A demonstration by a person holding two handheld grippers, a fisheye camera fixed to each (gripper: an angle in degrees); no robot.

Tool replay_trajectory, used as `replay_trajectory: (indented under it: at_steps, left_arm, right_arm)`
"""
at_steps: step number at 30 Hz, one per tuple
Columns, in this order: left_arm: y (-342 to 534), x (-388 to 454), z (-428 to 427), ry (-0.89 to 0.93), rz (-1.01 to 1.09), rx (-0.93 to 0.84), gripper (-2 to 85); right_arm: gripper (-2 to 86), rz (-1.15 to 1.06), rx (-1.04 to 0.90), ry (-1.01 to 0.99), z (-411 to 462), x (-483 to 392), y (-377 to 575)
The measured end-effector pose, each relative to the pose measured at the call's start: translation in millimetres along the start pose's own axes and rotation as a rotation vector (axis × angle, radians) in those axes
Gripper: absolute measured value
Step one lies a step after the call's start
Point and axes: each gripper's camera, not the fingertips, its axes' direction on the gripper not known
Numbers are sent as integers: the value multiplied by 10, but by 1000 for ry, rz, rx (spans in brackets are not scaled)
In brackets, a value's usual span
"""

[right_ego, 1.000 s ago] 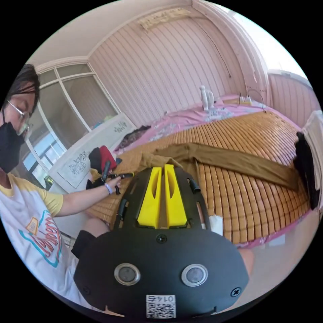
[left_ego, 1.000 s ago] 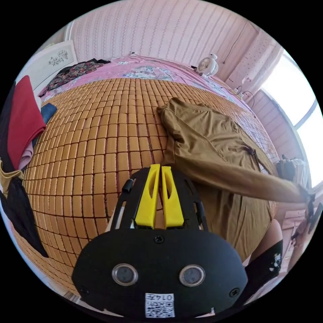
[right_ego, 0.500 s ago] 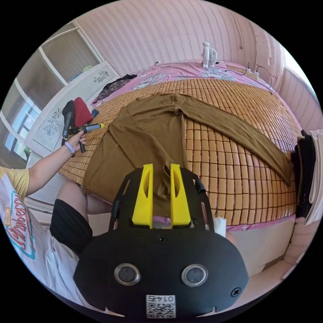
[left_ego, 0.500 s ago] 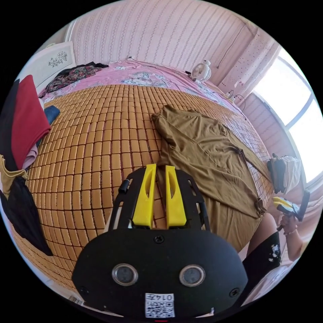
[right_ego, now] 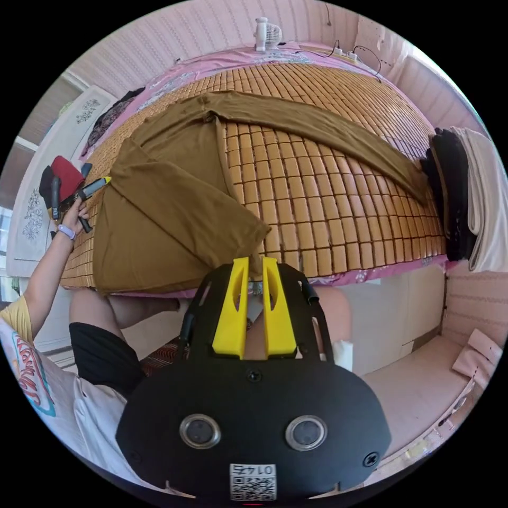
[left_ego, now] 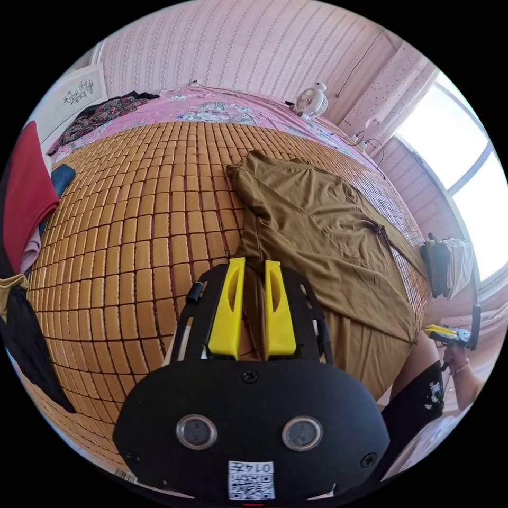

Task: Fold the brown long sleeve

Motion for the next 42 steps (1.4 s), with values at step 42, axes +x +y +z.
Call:
replay_trajectory:
  at_steps: [42]
  left_arm:
    - [189,-88,-62,56,76,58,52]
  right_arm:
    - [70,-680,410,-129,-64,-1620,-2650]
